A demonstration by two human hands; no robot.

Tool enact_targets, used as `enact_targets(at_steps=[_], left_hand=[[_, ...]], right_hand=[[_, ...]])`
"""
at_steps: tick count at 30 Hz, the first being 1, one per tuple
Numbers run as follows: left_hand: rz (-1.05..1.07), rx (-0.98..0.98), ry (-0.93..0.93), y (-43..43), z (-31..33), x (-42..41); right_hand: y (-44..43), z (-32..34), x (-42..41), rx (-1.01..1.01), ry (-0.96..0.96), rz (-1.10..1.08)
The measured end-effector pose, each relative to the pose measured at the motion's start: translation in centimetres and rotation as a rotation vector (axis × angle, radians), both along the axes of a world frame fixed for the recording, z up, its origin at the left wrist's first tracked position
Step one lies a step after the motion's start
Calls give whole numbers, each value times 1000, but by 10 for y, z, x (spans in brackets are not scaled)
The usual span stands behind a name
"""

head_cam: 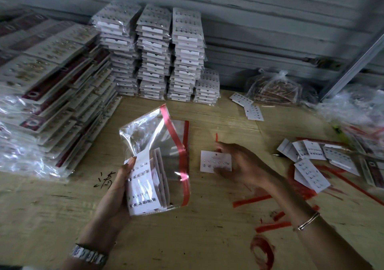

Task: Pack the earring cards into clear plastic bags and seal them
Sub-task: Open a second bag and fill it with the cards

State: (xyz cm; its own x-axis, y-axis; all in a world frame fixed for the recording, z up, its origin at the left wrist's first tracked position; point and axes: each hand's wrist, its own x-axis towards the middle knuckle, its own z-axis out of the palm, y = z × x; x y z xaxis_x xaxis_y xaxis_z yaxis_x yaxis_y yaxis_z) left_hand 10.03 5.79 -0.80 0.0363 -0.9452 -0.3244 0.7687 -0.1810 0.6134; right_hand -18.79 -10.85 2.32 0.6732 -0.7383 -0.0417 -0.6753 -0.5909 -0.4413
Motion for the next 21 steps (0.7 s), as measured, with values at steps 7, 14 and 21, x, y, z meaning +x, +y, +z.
enact_targets(at_steps=[7,14,21], left_hand=[[87,62,-122,2,2,2],[6,-96,-84,6,25,-2],[49,32,-160,3,0,5]], right_hand=[[-68,-8,-8,-180,-330,-572],[-128,-21,-15,-309,-38,-791],[-145,-26,-8,-236,15,-805]])
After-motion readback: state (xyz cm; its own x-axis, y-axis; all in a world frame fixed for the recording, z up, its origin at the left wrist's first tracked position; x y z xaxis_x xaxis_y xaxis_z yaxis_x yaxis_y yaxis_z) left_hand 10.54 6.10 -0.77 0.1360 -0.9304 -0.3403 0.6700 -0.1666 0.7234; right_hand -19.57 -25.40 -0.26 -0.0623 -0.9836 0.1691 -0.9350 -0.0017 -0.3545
